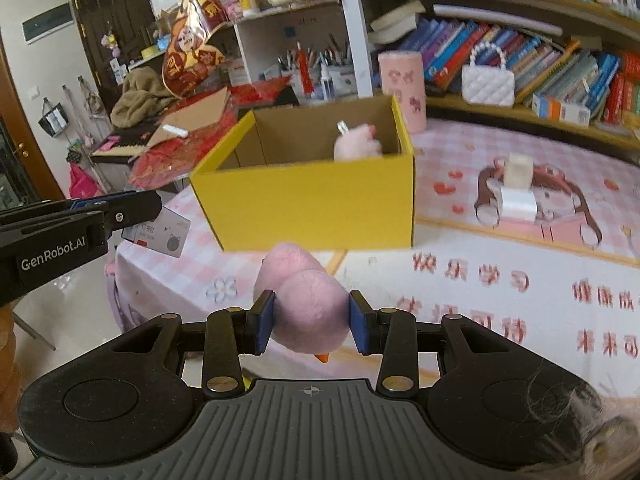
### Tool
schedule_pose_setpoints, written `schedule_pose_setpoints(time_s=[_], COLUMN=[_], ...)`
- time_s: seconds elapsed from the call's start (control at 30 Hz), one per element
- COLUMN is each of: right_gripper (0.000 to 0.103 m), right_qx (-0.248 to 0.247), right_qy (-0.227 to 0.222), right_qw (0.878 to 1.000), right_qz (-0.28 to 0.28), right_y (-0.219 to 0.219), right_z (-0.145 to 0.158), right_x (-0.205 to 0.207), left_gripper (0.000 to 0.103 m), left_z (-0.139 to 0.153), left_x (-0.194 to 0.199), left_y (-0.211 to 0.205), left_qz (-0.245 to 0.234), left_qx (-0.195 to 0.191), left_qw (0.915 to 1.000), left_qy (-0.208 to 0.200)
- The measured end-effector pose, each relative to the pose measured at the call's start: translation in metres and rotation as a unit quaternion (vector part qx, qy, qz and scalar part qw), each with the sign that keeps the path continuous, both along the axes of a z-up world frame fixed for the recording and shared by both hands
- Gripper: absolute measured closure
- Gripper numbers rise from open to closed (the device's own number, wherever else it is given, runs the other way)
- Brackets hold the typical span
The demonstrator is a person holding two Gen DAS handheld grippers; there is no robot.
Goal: Organize objects
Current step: 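Lift and carry the white carton and the pink heart plush over the yellow box with both tools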
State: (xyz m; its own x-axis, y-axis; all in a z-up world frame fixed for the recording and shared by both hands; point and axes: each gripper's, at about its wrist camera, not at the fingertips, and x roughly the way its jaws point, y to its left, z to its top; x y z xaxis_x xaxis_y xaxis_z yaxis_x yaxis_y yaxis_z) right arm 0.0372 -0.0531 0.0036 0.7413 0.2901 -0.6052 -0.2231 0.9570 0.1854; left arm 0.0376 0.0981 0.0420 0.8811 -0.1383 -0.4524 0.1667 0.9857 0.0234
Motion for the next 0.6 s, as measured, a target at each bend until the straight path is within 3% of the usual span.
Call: schedule_pose_setpoints(time_s=[0.37,0.6], right_gripper=[0.067,0.067], right_qx=[-0.015,-0.031], right_qy=[-0.094,-0.111], right_qw=[0.995,0.993], right_qz=[-0.004,0.012], right_y=[0.001,0.001], right_z=[0.048,0.052], right_x=[0.061,0.109], left_gripper=[0.090,0.090], left_z=[0.026,0.025], left_x=[0.048,0.090], left_y=[0.000,-0.005], left_qz=[0.002,0.015], left_qx=[-0.015,-0.019], left_qw=[0.9984,0.9983], left_qy=[-0.054,-0.054])
